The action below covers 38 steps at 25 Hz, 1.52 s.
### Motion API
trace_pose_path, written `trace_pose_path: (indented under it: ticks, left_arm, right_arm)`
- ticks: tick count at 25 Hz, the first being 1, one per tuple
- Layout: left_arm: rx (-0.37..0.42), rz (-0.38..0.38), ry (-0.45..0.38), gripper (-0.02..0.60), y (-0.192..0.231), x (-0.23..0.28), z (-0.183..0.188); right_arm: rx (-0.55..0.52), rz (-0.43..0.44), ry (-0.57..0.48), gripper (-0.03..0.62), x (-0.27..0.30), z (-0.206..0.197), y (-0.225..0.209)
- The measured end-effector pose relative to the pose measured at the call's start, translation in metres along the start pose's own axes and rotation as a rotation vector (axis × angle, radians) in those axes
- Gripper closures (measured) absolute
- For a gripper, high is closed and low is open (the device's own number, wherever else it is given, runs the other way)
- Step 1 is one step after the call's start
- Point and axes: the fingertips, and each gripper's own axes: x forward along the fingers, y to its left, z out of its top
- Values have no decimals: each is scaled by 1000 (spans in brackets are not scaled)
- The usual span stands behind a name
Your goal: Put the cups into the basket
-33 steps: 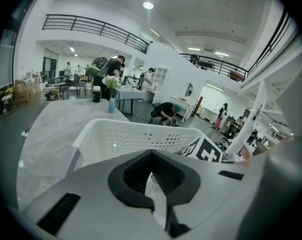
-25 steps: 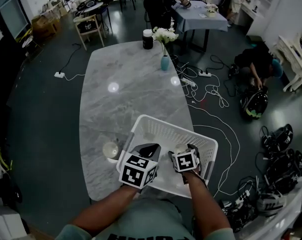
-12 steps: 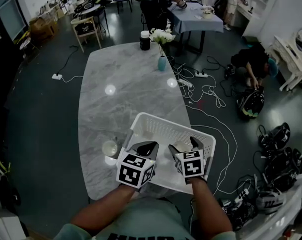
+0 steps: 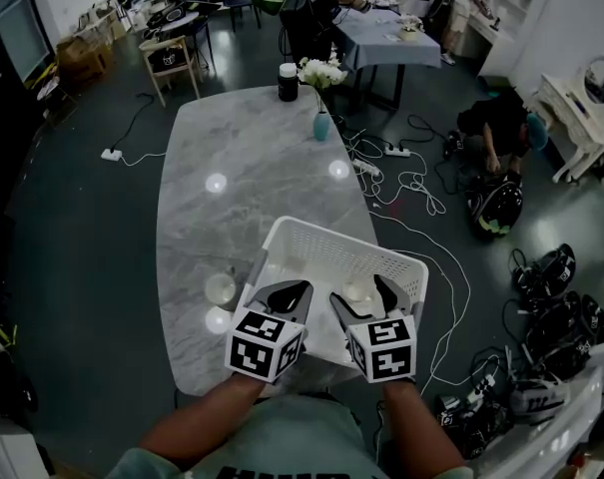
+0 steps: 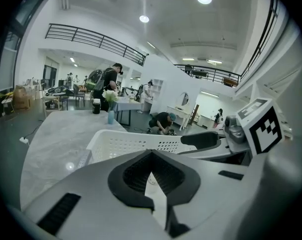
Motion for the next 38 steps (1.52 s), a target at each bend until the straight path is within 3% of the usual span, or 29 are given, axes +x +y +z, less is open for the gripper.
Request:
trace_pose_path:
  ticks: [2,9,11,18,28,38]
  left_arm:
    - [1,-2,-11,582,-3,-8,-2]
    - [-1,12,-47,581,-8,-34,-13]
    - [-5,19,-56,581,-6,-43,-17]
    - [-10,78,-84,581,10,-76,-35]
    - [-74,227,-99,581,58,-131,-75]
    - [-95,314,-99,583,90,-173,-100]
  right_arm:
    - [6,8,-21,253,-15,2,12]
    - [21,42,-74,525,-52,-7,55]
    - [20,58,-79,559,-58,-12,68]
    - [5,144,-107,577,-62,-12,116]
    - [-84,295,-83,577,-43,-19,189]
    - [-126,327,-47,577,-20,-29,229]
